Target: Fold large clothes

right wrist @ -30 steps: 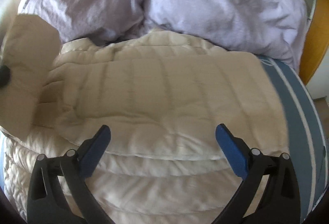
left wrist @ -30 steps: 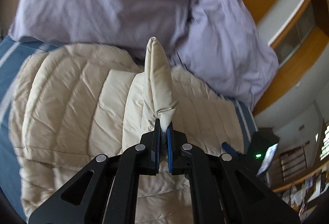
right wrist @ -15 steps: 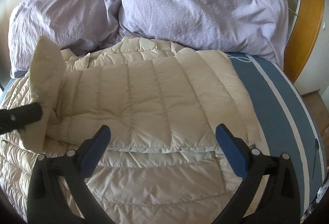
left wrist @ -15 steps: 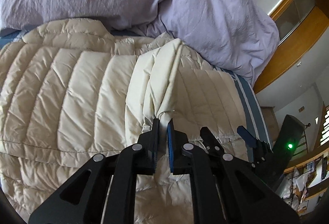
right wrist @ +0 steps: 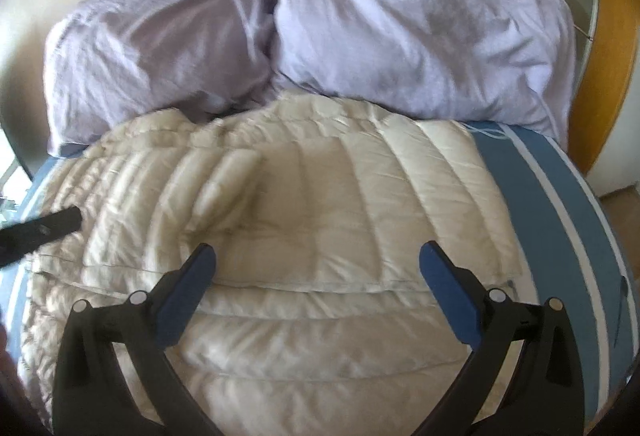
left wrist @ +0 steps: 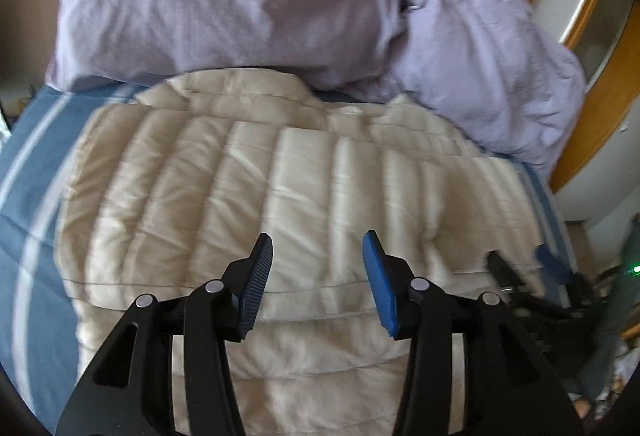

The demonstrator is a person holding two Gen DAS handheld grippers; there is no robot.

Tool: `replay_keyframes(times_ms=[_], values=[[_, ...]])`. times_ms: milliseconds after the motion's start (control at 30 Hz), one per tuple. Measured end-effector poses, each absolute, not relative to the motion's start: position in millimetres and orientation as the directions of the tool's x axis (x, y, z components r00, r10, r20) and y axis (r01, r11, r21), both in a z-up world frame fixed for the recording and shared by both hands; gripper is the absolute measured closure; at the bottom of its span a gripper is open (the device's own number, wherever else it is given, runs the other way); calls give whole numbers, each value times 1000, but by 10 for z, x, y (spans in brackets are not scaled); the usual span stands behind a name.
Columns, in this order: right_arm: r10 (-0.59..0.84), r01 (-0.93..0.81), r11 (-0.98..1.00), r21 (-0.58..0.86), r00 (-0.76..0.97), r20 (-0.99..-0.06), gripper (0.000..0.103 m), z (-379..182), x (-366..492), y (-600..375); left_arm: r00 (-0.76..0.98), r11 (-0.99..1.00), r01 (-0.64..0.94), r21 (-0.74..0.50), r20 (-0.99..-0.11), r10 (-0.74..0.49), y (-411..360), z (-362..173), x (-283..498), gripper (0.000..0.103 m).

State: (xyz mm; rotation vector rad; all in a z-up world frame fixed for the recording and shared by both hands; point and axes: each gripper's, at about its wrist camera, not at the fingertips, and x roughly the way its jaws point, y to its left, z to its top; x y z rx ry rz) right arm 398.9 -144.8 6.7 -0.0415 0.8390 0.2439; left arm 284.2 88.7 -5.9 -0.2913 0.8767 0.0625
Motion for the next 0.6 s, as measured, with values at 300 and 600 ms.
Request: replay_keyframes(times_ms=[300,600], values=[[325,-393,916,77,616,-717,43,158,3930,-855,615,953,-302,4,-763,198,1313,-136,2735,56],[348,-427,897,112,528,-774,71,-85,4046,-577,563,939,-342,-17,-804,191,1568,-402,2791,56]])
